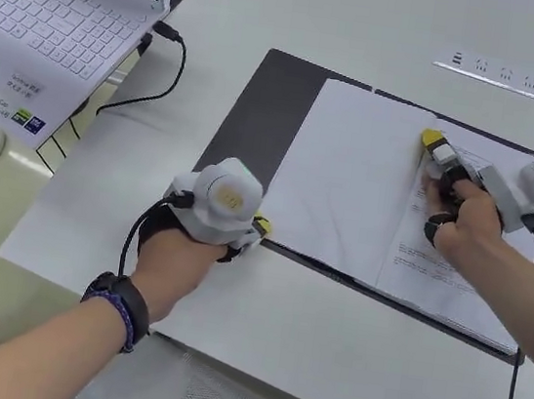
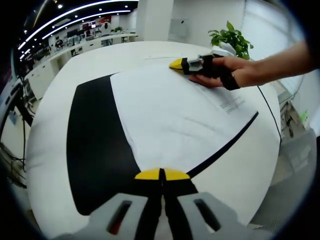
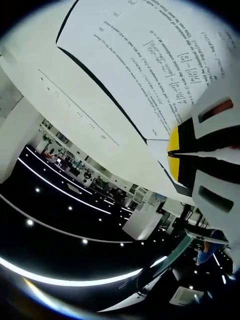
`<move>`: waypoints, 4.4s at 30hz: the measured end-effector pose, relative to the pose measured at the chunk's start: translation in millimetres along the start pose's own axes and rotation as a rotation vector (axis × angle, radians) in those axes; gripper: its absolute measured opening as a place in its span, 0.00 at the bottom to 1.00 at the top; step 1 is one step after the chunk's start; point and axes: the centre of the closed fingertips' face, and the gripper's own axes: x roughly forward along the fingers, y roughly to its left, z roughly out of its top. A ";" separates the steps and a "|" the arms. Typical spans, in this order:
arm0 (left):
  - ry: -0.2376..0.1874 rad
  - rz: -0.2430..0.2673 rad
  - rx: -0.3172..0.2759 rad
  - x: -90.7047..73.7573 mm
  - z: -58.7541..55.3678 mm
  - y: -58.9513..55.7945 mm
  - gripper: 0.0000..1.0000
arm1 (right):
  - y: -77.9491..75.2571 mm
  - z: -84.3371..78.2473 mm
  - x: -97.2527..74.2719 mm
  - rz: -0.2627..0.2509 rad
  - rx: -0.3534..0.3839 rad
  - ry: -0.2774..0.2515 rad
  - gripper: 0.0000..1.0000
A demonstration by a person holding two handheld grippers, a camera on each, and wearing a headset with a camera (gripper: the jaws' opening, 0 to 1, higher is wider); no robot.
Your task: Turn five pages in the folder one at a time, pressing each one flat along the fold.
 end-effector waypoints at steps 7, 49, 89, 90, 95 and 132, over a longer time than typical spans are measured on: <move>-0.002 -0.006 -0.005 -1.0 0.5 -0.6 0.00 | -3.4 9.7 17.3 -0.016 -0.022 0.017 0.00; -0.032 -0.013 -0.041 -2.1 0.1 0.1 0.00 | -12.8 -36.9 -24.7 0.069 -0.001 0.072 0.00; -0.044 -0.009 -0.059 -2.6 0.4 -1.0 0.00 | 18.0 -105.2 -122.7 0.145 0.002 0.198 0.00; -0.044 -0.010 -0.059 -2.1 0.1 -0.9 0.00 | 17.5 -106.6 -124.8 0.145 0.005 0.200 0.00; -0.044 -0.010 -0.056 -2.3 0.0 -1.1 0.00 | 14.4 -113.8 -132.2 0.146 0.007 0.213 0.00; -0.035 0.011 -0.084 -1.9 0.5 -1.0 0.00 | 11.3 -141.7 -171.2 0.099 0.021 0.281 0.00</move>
